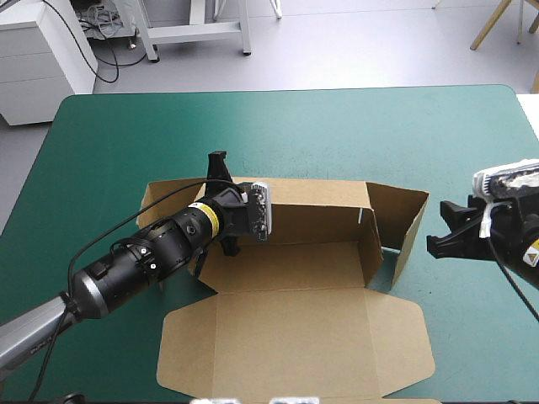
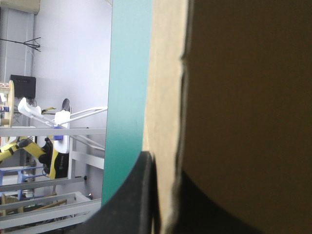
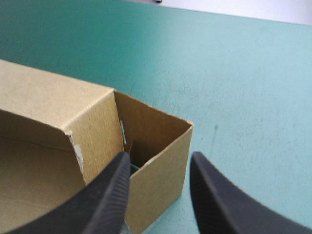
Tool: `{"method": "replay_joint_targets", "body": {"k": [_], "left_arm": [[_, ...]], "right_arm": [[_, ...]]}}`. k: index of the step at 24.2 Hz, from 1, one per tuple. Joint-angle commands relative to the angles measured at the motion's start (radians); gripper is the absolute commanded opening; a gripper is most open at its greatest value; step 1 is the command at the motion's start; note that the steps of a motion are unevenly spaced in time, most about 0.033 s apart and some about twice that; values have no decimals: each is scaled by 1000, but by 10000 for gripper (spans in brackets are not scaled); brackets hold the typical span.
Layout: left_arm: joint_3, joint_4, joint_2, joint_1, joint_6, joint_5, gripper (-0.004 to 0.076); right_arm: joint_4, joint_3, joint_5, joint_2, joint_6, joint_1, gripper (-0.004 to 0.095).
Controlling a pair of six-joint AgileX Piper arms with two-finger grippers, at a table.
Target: Fold the box
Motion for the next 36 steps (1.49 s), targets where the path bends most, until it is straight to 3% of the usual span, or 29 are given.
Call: {"method": "replay_joint_targets", "body": {"k": [1, 4, 6, 10, 19, 24, 36], "left_arm": [[7, -13, -3, -26, -141, 51, -10], [16, 149, -3, -60, -301, 86, -10], [37, 418, -3, -121, -503, 159, -10], [84, 643, -3, -180, -683, 230, -10], [114, 647, -3, -199, -742, 238, -10], [114, 647, -3, -199, -742, 242, -10], [114, 644, -3, -199, -735, 266, -10]], "right_arm": [[-7, -110, -48, 40, 1, -6, 610], [-4, -229, -13, 117, 1, -6, 650], [-4, -344, 7, 204, 1, -6, 649], [-3, -462, 47, 322, 10, -6, 649], [-9, -731, 160, 705, 18, -17, 649], [12, -781, 237, 846, 18, -52, 649], [60, -721, 240, 959, 18, -75, 648]]}}
